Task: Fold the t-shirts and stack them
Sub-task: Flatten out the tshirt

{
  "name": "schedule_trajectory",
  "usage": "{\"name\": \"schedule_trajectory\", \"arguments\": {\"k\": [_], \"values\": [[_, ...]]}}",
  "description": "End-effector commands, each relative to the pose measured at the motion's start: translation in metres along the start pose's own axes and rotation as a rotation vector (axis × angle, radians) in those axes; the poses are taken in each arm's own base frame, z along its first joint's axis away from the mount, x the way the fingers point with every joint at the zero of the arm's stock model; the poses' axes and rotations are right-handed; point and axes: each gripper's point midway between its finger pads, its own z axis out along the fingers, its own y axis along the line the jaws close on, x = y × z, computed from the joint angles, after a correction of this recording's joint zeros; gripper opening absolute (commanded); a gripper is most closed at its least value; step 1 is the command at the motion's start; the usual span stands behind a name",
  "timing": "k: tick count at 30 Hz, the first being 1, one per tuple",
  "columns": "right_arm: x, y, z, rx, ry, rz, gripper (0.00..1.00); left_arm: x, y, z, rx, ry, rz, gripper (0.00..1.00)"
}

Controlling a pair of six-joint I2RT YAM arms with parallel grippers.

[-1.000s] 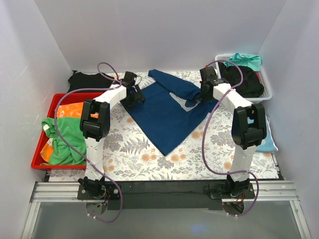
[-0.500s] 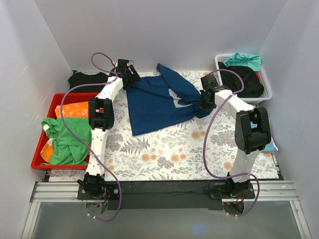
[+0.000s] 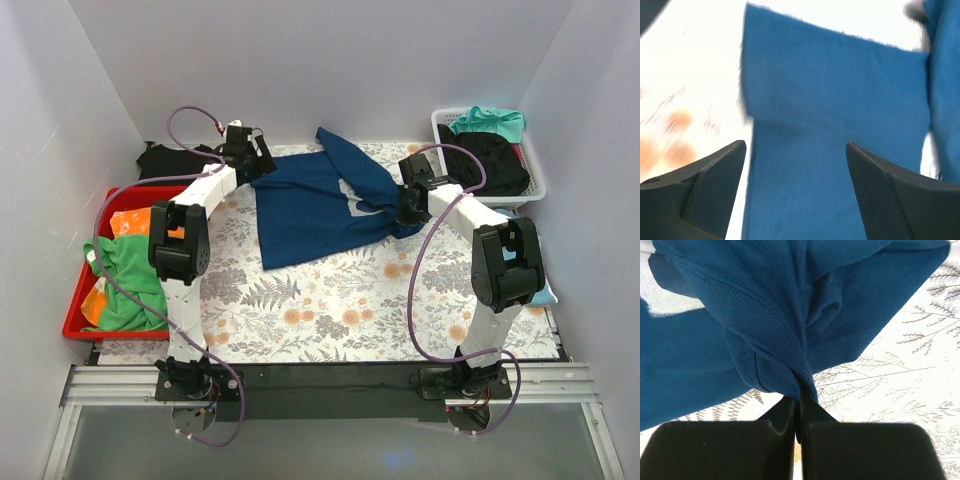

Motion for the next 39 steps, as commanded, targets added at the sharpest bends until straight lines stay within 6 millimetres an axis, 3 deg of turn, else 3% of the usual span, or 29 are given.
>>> {"name": "schedule_trajectory", "arguments": {"k": [1, 3, 4, 5, 6, 7, 8, 10, 11, 13, 16, 22, 30, 37, 39], "values": [[-0.008, 0.010, -0.012, -0.050, -0.043, 0.022, 0.01, 0.019, 0.009, -0.081, -0.147, 0.003, 0.123, 0.82], [-0.005, 0.011, -0.010, -0.057, -0.032, 0.022, 0.01, 0.066, 0.033, -0.095, -0.191, 0.125, 0.096, 0.84], [-0.005, 0.011, -0.010, -0.057, -0.031, 0.024, 0.01, 0.078, 0.039, -0.106, -0.201, 0.153, 0.084, 0.91], [-0.004, 0.011, -0.011, -0.057, -0.032, 0.024, 0.01, 0.083, 0.037, -0.126, -0.175, 0.174, 0.064, 0.91], [-0.004, 0.009, -0.012, -0.048, -0.034, 0.025, 0.01, 0.107, 0.048, -0.136, -0.190, 0.223, 0.049, 0.91], [-0.004, 0.009, -0.012, -0.045, -0.035, 0.026, 0.01, 0.115, 0.048, -0.145, -0.188, 0.238, 0.016, 0.92], [-0.005, 0.008, -0.012, -0.042, -0.038, 0.029, 0.01, 0.117, 0.046, -0.163, -0.172, 0.240, -0.006, 0.91], [-0.005, 0.009, -0.011, -0.048, -0.034, 0.027, 0.01, 0.150, 0.054, -0.176, -0.171, 0.309, -0.046, 0.85], [-0.005, 0.011, -0.011, -0.052, -0.033, 0.027, 0.01, 0.153, 0.055, -0.186, -0.159, 0.304, -0.062, 0.81], [-0.003, 0.012, -0.009, -0.053, -0.024, 0.029, 0.01, 0.178, 0.059, -0.190, -0.139, 0.361, -0.083, 0.75], [0.000, 0.014, -0.009, -0.059, -0.010, 0.030, 0.01, 0.201, 0.063, -0.189, -0.140, 0.427, -0.090, 0.69], [0.009, 0.008, -0.008, -0.035, 0.008, 0.024, 0.01, 0.214, 0.060, -0.175, -0.121, 0.455, -0.109, 0.66], [0.017, 0.008, -0.002, -0.037, 0.033, 0.017, 0.01, 0.210, 0.057, -0.154, -0.140, 0.436, -0.108, 0.61], [0.025, 0.007, 0.000, -0.037, 0.049, 0.012, 0.01, 0.216, 0.062, -0.145, -0.171, 0.450, -0.099, 0.50], [0.027, 0.006, 0.000, -0.034, 0.053, 0.012, 0.01, 0.218, 0.063, -0.143, -0.175, 0.458, -0.094, 0.42]]}}
